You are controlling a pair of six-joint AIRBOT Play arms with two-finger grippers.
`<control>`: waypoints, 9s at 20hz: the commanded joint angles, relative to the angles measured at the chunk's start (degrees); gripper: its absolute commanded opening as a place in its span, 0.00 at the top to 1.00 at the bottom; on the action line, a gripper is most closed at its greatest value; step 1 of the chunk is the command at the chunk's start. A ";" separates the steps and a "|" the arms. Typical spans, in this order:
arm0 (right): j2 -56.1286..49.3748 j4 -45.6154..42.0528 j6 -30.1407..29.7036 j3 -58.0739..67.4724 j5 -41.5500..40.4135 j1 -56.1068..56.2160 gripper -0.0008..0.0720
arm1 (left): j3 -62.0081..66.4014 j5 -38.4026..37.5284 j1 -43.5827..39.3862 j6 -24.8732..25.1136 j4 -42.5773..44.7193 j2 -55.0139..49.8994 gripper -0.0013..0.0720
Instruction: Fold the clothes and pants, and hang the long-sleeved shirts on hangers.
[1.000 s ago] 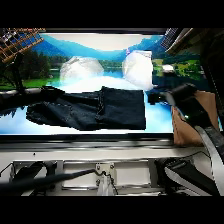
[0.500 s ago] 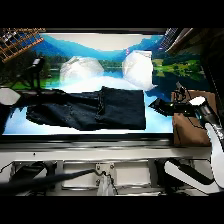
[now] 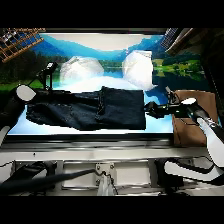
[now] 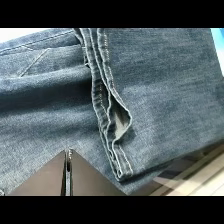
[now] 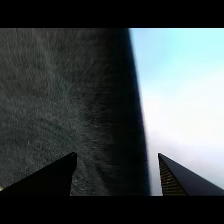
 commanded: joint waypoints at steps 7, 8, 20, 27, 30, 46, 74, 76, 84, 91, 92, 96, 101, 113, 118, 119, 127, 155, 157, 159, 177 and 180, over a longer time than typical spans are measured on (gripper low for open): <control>2.23 0.11 5.75 0.70 2.25 5.29 0.95 | -0.04 -0.09 -3.91 -0.17 0.11 -3.34 0.94; 4.70 -0.46 7.52 0.70 3.17 4.13 0.95 | -0.04 -0.28 -5.77 -0.17 0.11 -4.81 0.94; 27.71 -18.16 32.83 25.73 18.03 -1.60 0.95 | -0.02 9.55 -32.33 4.09 -14.10 -20.09 0.96; 27.65 -18.80 35.65 38.49 24.35 -1.40 0.95 | 3.80 14.64 -37.90 24.79 -49.88 -30.99 0.96; 27.15 -20.52 30.14 38.88 25.49 -1.40 0.95 | 4.59 8.57 -33.35 24.79 -50.07 -27.96 0.96; 18.53 -21.81 10.40 38.91 26.60 9.42 0.95 | 4.57 -19.85 25.70 17.64 -33.59 -3.34 0.96; -16.68 -50.49 34.03 72.63 18.12 54.42 0.95 | 4.48 -15.72 32.09 8.57 -17.44 -2.45 0.96; -11.45 -55.08 35.15 72.50 16.79 48.68 0.95 | 4.48 -15.72 32.06 8.55 -17.46 -2.45 0.96; -9.18 -39.43 36.54 63.76 13.92 27.65 0.95 | 3.72 -15.72 30.67 7.32 -17.42 -2.45 0.96; -8.76 -37.00 36.94 41.88 14.56 27.32 0.33 | 3.72 -15.76 30.27 5.99 -17.42 -2.29 0.96; -8.35 -36.02 36.26 39.69 14.73 26.71 0.33 | 3.72 -15.78 30.27 5.99 -17.42 -2.29 0.96; -6.01 -29.33 32.81 32.17 13.16 21.07 0.33 | 3.72 -15.93 30.27 6.03 -17.40 -2.29 0.96; -5.73 -7.69 21.44 19.69 8.81 14.05 0.32 | 3.72 -16.00 30.27 6.03 -17.40 -2.29 0.96; -6.60 17.59 3.74 1.86 -7.39 16.94 0.34 | 3.72 -15.91 30.27 6.03 -17.44 -2.32 0.96; -8.63 20.50 3.37 4.59 -15.89 27.34 0.77 | 3.72 -16.98 30.27 6.01 -17.44 -2.32 0.96; -8.35 20.11 3.50 5.64 -16.00 27.69 0.95 | 3.72 -16.98 30.27 6.01 -17.44 -2.32 0.96; -2.99 -6.12 16.17 23.50 -4.87 10.36 0.95 | 3.72 -16.98 30.27 6.01 -17.44 -2.34 0.96; 13.05 -40.79 36.79 55.82 17.92 -28.28 0.95 | 3.72 -16.98 30.27 6.01 -17.44 -2.34 0.96; 15.93 -45.03 36.92 53.27 18.93 -28.28 0.95 | 3.72 -16.98 30.27 6.01 -17.44 -2.34 0.96; 18.86 -47.74 37.18 48.50 19.21 -28.28 0.95 | 3.72 -16.98 30.27 6.01 -17.46 -2.34 0.96; 28.37 -63.89 36.76 4.42 17.31 -28.28 0.01 | 3.72 -16.98 30.27 6.01 -17.44 -2.34 0.96; 28.37 -61.07 36.94 11.89 12.07 -28.24 0.02 | 3.72 -16.98 30.27 6.01 -17.44 -2.34 0.96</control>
